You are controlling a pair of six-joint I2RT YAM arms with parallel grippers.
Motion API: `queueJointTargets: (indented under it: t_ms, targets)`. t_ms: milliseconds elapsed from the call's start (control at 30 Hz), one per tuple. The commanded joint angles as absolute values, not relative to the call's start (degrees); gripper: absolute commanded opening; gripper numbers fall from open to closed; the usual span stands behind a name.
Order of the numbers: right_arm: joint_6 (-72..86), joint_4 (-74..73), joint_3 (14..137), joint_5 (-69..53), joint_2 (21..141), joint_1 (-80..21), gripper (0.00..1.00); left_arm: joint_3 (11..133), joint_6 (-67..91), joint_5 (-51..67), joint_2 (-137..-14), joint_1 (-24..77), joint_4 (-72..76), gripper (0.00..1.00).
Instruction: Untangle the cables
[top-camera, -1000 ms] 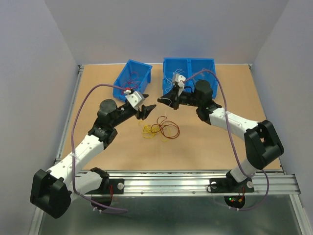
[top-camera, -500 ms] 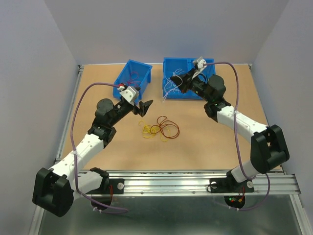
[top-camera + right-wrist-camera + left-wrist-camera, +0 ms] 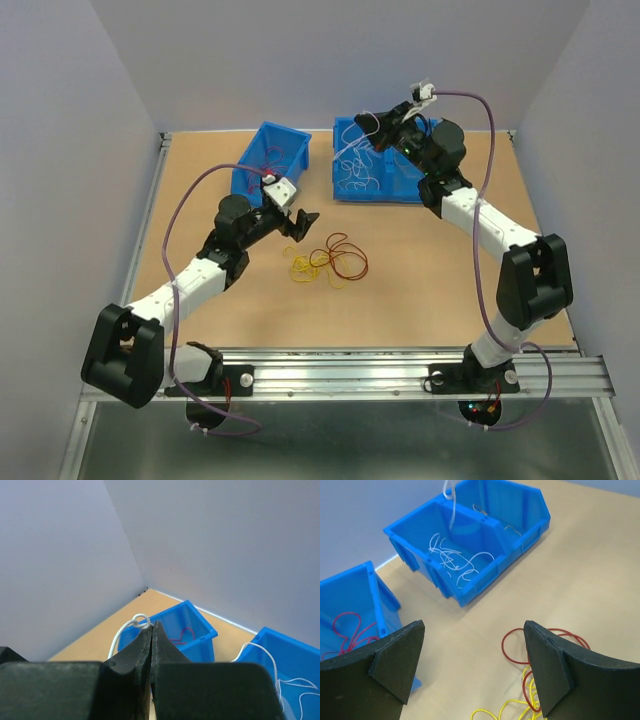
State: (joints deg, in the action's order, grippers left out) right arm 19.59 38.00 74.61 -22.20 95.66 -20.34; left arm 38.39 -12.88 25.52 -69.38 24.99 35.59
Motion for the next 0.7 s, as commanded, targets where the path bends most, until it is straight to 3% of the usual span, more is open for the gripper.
queueJointTargets:
  t_ms: [0,667]
  targets:
    - [20.65,40.08,80.24,-20.57,97.02,-18.82,0.01,42.1,-14.94,27.68,-71.63,24.79,37.62,0.92]
    - [30.32,39.9,97.29,-30.76,120.31,-11.16,0.01,42.71,-16.0,27.6,-72.42,25.05,36.91,0.91]
